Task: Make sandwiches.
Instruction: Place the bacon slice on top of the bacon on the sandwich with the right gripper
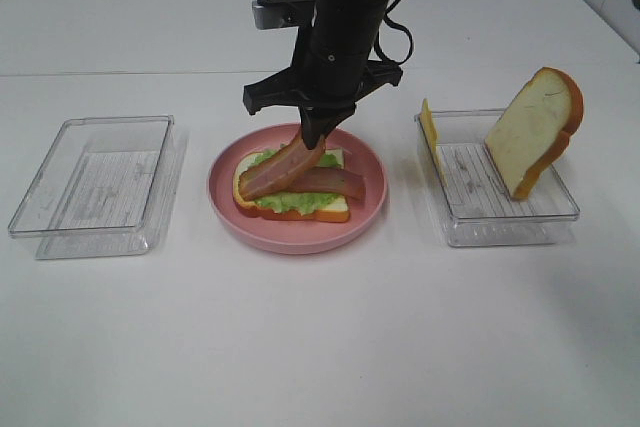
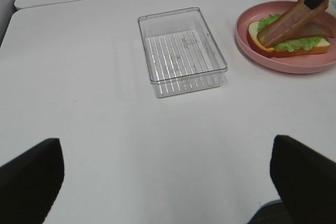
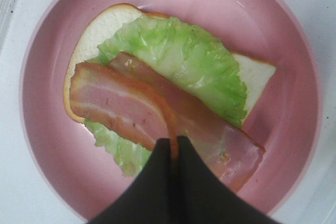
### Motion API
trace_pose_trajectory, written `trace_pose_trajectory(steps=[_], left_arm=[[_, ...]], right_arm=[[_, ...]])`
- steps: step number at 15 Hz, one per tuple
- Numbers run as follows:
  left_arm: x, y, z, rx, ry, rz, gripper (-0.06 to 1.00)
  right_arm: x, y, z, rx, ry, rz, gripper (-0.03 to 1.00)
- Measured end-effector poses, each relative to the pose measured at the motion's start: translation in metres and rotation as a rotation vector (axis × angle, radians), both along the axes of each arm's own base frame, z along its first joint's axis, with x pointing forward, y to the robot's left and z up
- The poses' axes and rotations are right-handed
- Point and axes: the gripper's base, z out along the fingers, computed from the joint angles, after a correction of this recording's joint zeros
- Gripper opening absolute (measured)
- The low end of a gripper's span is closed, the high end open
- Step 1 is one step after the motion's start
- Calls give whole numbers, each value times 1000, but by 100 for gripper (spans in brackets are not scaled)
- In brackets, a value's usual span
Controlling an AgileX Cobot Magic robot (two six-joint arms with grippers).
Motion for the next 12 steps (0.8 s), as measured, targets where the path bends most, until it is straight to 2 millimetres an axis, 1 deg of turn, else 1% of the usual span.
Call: trace_pose_trajectory(steps=[5, 7, 9, 11, 12], left_arm=[[0, 0, 0, 0, 0, 0, 99], [0, 0, 0, 0, 0, 0, 99], [0, 0, 0, 0, 0, 0, 99], [0, 0, 0, 0, 0, 0, 99], [0, 0, 0, 0, 0, 0, 99]], right_arm=[[0, -1, 0, -7, 2, 2, 3], [0, -1, -1, -9, 3, 2, 10], [1, 0, -7, -17, 14, 2, 26], [2, 0, -19, -31, 31, 3, 44], [2, 0, -23, -44, 35, 6, 50]])
